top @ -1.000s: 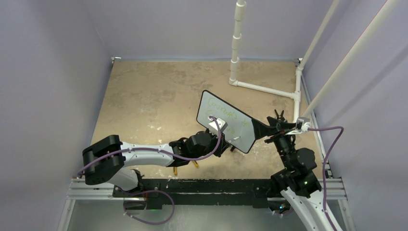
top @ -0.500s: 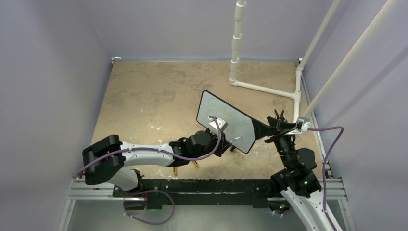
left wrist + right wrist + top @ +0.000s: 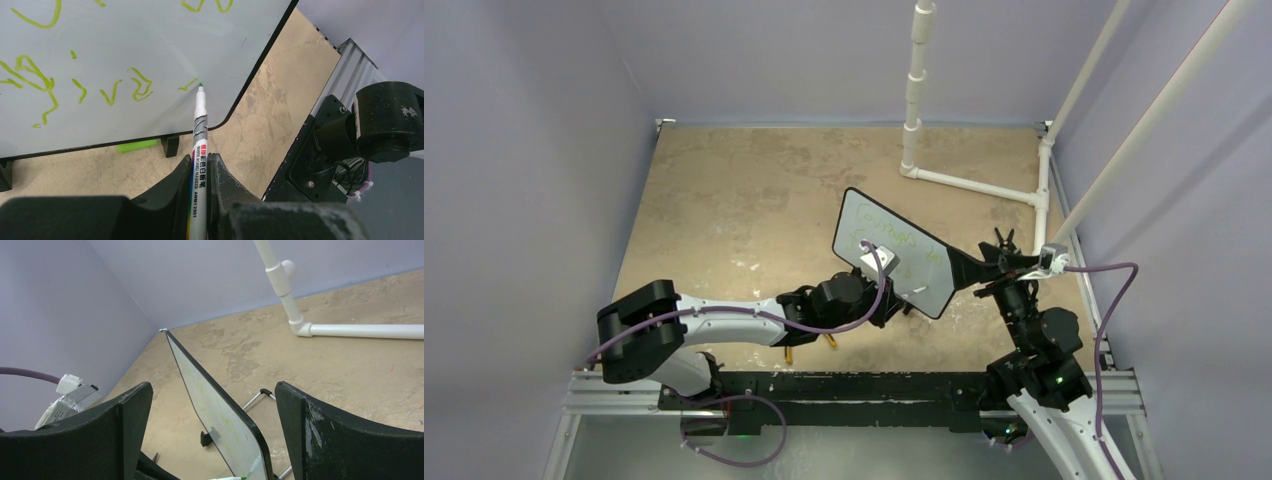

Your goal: Write a sentence on the whiteboard

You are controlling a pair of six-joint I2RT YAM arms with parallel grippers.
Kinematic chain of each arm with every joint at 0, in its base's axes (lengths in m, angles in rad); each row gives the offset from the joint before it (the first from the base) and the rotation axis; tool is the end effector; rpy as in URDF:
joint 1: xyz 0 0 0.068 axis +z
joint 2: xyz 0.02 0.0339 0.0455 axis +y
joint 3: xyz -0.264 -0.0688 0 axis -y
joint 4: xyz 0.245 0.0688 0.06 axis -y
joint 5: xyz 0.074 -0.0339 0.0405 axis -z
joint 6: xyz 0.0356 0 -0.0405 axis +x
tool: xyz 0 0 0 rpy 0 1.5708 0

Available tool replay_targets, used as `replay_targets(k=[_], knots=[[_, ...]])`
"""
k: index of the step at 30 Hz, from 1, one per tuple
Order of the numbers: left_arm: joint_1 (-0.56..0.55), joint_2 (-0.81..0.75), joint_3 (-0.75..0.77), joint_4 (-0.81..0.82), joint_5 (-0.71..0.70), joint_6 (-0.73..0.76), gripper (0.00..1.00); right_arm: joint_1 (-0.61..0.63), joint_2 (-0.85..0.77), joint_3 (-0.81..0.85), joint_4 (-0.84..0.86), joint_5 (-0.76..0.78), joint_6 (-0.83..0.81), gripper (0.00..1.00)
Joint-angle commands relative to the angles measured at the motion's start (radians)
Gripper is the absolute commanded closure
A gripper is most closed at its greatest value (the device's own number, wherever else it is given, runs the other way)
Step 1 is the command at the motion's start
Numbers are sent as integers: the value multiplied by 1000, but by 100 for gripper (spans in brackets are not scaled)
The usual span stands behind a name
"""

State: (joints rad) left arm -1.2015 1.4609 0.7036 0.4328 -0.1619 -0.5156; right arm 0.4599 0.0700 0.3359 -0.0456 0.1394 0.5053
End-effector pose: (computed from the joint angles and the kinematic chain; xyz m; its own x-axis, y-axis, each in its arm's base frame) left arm 0.1186 -0.2905 0.2164 -0.5267 0.0128 -0.8499 0.6960 0.5805 -0.4226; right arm 0.0774 0.0328 0.2781 0.0174 0.5436 -0.8392 -0.3731 0.7822 0.4989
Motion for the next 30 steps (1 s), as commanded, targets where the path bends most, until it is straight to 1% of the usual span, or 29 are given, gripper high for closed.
replay_targets(k=[1, 12, 17, 24, 30], knots=[[-9, 14, 16, 43, 14, -23, 100, 5, -16, 0, 12, 9, 6, 5], [-14, 16, 19, 36, 10, -24, 100, 5, -19, -1, 12, 8, 7, 5], [-30, -3, 15, 61, 22, -9, 100, 5, -22, -1, 11, 8, 7, 5], [-33, -8, 19, 62, -5, -8, 100, 4, -24, -1, 10, 8, 7, 5], [-33, -31, 20, 31, -53, -10, 100, 4, -26, -1, 10, 9, 8, 5]])
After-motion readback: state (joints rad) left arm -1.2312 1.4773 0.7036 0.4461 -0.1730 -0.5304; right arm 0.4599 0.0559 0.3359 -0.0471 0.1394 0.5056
